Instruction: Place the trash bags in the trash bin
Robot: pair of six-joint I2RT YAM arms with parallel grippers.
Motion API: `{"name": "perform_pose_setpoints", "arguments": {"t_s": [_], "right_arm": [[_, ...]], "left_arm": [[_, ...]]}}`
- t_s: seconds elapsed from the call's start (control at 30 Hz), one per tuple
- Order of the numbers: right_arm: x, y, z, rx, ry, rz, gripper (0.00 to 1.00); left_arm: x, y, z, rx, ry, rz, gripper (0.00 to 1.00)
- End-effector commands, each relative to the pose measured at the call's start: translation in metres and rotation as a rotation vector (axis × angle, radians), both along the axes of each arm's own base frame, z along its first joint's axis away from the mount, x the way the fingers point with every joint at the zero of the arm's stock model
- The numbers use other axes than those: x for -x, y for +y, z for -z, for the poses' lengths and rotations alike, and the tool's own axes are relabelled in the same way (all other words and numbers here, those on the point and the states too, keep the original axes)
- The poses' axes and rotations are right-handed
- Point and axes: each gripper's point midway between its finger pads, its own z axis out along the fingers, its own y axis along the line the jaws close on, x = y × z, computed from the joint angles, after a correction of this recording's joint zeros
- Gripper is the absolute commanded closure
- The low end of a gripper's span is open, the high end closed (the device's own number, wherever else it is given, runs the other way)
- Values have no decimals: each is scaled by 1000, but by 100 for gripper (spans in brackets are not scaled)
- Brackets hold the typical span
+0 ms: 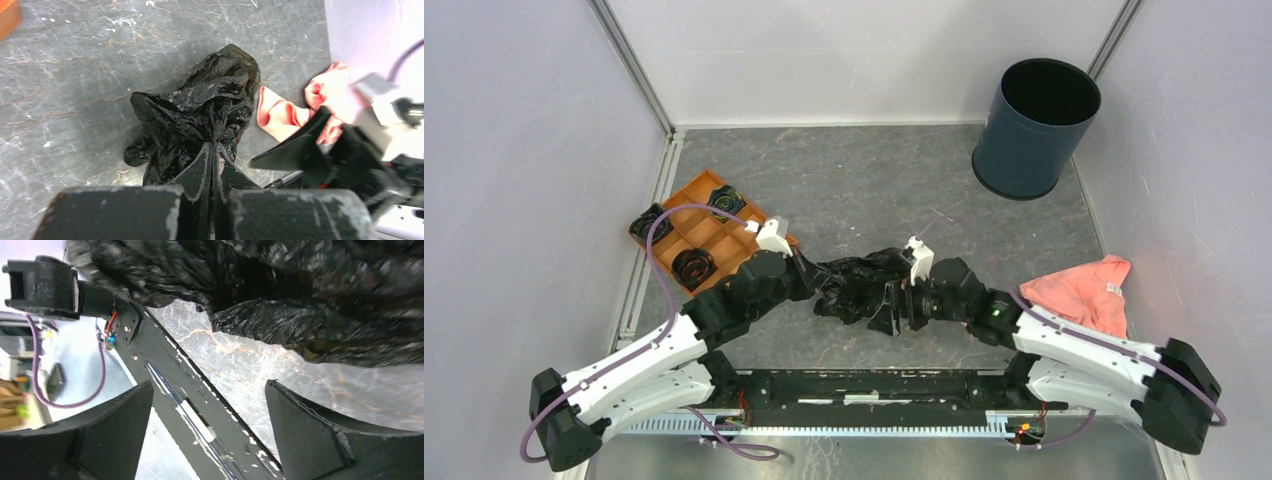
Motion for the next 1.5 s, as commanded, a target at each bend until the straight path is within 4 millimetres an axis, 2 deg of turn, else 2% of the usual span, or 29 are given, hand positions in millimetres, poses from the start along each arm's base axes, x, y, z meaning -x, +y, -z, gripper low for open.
{"name": "perform_pose_setpoints", "arguments": {"t_s": [0.0,0.07,0.17,0.33,0.43,0.63,0.67,0.77,0.87,0.93,1.03,1.07,1.13,1.2,1.33,1.4,1.47], "right_arm": [[-5,38,-19,-262,182,144,14],[-12,35,-7,-274,253,277,16],[-20,38,-12,-365,253,335,17],[-37,24,15,-325,303,516,20],[-40,24,26,-308,340,566,25],[-49,21,53,-204,379,673,29],[-51,22,56,-193,375,680,31],[-56,20,63,-162,346,692,57],[-58,5,68,-96,273,699,82],[-61,-7,62,-44,165,649,93],[-70,-32,52,98,-34,545,97],[-73,-36,45,133,-117,457,100],[-73,-30,24,129,-252,241,100],[-67,-27,4,155,-335,59,100],[-77,-50,-32,281,-465,35,100],[-78,-55,-40,292,-495,23,100],[-83,-64,-37,349,-488,44,100]], "left_arm": [[-2,-12,-18,130,-12,-3,98],[0,-13,-16,136,-6,4,98],[2,-10,-12,129,6,2,98],[4,-6,-12,128,1,-2,98],[5,-8,-14,140,-2,4,98],[5,-12,-14,149,2,17,98],[5,-12,-13,145,4,19,98],[3,-8,-10,123,5,-2,98],[-2,7,-2,56,7,-63,98],[-5,21,5,3,8,-121,98],[-8,40,7,-47,-4,-194,98],[-9,45,8,-61,-7,-214,98],[-11,51,8,-76,-10,-240,98],[-12,49,9,-77,-4,-235,98],[-9,35,8,-85,14,-157,94],[-5,26,7,-67,16,-96,89],[3,15,5,-34,14,-21,84]]}}
